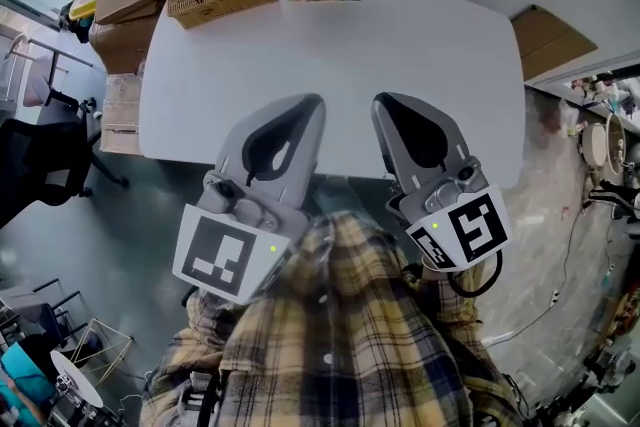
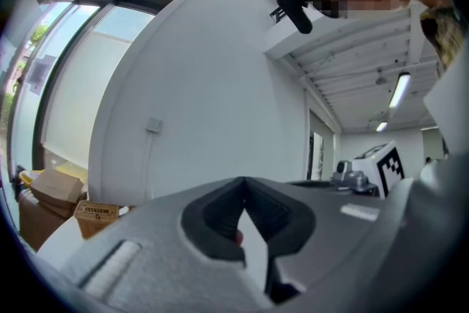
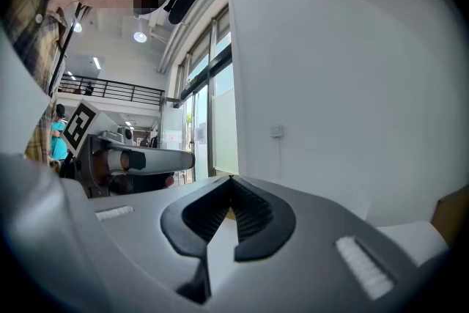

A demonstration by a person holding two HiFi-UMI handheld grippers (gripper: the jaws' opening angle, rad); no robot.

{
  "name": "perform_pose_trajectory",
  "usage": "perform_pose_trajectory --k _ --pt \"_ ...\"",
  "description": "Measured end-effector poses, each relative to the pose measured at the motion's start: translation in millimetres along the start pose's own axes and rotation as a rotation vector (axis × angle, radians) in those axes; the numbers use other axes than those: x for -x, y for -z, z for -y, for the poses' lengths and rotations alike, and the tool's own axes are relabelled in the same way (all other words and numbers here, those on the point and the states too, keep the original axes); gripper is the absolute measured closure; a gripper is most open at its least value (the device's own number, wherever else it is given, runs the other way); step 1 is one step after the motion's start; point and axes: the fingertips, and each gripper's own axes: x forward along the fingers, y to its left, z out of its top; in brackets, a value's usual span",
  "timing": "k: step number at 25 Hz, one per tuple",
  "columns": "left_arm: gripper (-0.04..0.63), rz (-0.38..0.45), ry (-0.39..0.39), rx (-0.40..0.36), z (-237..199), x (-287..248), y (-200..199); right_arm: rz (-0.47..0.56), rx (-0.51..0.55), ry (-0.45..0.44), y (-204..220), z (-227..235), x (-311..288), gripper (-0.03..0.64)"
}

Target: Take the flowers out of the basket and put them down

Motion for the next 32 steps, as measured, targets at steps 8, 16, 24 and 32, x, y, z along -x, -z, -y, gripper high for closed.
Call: perform_pose_trajectory --k 8,16,24,32 --pt "0.595 0.023 -0.031 0.006 -7.8 -76.3 -5.9 -0.001 0.0 -0.025 -6.0 76.7 -14.9 0.614" --pt "0.595 0.002 -0.063 -0.007 -14.8 -112.9 -3.9 0.0 -0.004 -0.07 -8.9 109.7 -32.3 0.614" --pt "0.595 -0.007 -0.04 -0.004 -31.2 -122.9 -10.3 0.012 -0.01 -0.06 -13.8 111.0 -52.1 0.614" --pt "0.595 -0.015 -0.014 -0.008 -44.8 -130.2 -14.7 0.007 -0.019 -0.027 -14.3 114.5 -63.7 0.614"
